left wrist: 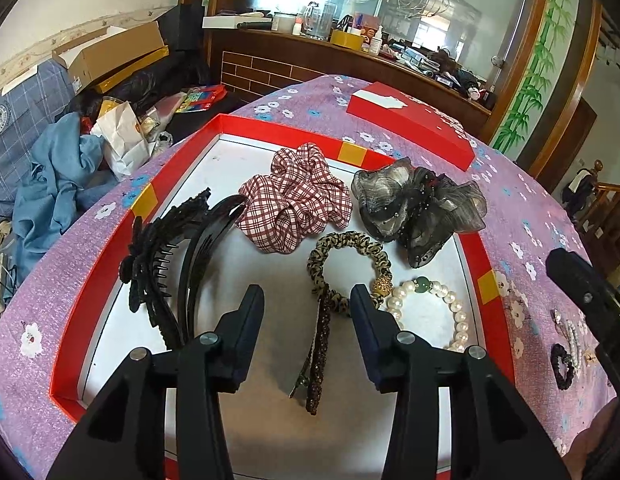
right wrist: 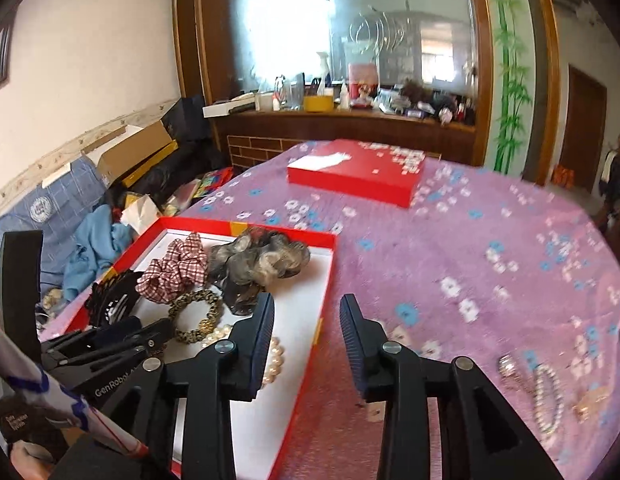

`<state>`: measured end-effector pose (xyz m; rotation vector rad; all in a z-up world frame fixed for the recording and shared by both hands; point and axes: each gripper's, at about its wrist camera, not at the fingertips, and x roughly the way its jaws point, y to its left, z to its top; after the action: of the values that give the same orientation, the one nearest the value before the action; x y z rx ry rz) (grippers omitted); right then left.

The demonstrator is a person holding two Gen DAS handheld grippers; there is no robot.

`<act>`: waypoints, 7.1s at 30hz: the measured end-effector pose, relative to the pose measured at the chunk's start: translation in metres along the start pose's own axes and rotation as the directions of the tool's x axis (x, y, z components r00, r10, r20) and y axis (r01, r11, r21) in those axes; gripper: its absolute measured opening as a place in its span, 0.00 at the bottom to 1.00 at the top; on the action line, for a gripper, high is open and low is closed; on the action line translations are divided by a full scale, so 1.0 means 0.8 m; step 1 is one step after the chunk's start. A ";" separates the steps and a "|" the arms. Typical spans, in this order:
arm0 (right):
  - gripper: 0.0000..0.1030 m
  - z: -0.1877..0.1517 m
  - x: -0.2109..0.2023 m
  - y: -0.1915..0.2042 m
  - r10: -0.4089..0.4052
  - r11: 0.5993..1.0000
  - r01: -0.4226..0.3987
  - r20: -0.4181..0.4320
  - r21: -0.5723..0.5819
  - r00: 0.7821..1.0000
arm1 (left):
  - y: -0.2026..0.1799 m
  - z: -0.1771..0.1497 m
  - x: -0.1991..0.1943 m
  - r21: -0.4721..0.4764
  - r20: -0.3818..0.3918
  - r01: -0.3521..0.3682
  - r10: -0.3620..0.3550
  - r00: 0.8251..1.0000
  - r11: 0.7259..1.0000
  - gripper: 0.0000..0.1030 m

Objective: Organize jewelry
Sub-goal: 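Move both open tools back to the jewelry on the tablecloth, then grasp the clear claw clip with the right tool while the left tool grasps the black hair tie, then carry the claw clip and hair tie into the tray and open both tools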

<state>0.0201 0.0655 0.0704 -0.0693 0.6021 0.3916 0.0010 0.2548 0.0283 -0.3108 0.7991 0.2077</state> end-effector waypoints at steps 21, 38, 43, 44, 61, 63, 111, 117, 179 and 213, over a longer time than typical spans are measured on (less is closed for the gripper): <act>0.99 0.001 -0.049 -0.050 -0.031 0.993 0.030 0.011 0.111 0.999 | -0.009 -0.002 -0.014 0.026 0.065 -0.042 0.040 0.997 0.999 0.43; 1.00 -0.033 -0.092 -0.110 -0.126 0.976 0.120 0.024 0.182 0.992 | -0.046 -0.015 -0.059 0.120 0.272 -0.131 0.094 0.958 0.984 0.56; 1.00 -0.048 -0.132 -0.131 -0.185 0.959 0.156 0.105 0.235 0.977 | -0.054 -0.015 -0.059 0.137 0.283 -0.156 0.112 0.953 0.978 0.57; 1.00 -0.046 -0.135 -0.139 -0.181 0.960 0.156 0.090 0.232 0.979 | -0.056 -0.016 -0.059 0.140 0.284 -0.160 0.115 0.952 0.977 0.57; 0.98 -0.069 -0.137 -0.308 -0.095 0.879 0.180 -0.209 0.440 0.973 | -0.135 -0.022 -0.090 0.318 0.189 -0.084 0.023 0.982 0.944 0.79; 0.98 -0.073 -0.130 -0.313 -0.076 0.875 0.179 -0.236 0.449 0.969 | -0.153 -0.020 -0.090 0.340 0.128 -0.015 -0.030 0.991 0.940 0.79; 0.16 -0.093 -0.062 -0.358 -0.013 0.845 0.176 -0.309 0.506 0.951 | -0.342 -0.093 0.024 0.530 -0.219 0.285 -0.196 0.956 0.799 0.06; 0.16 -0.087 -0.069 -0.352 -0.017 0.854 0.155 -0.272 0.496 0.962 | -0.323 -0.065 0.008 0.451 -0.152 0.311 -0.271 0.950 0.837 0.06; 0.18 -0.034 0.041 0.065 0.444 0.896 -0.396 -0.384 0.201 0.809 | 0.066 -0.026 -0.070 0.036 0.013 0.000 -0.001 1.000 0.999 0.07; 0.42 -0.017 0.012 -0.069 0.302 0.935 -0.210 -0.334 0.284 0.893 | -0.008 -0.014 -0.090 0.151 0.047 0.014 -0.022 0.999 0.988 0.34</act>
<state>0.0410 0.0154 0.0509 0.1772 1.0397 0.5672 -0.0536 0.2398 0.0748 -0.1698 0.7587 0.1367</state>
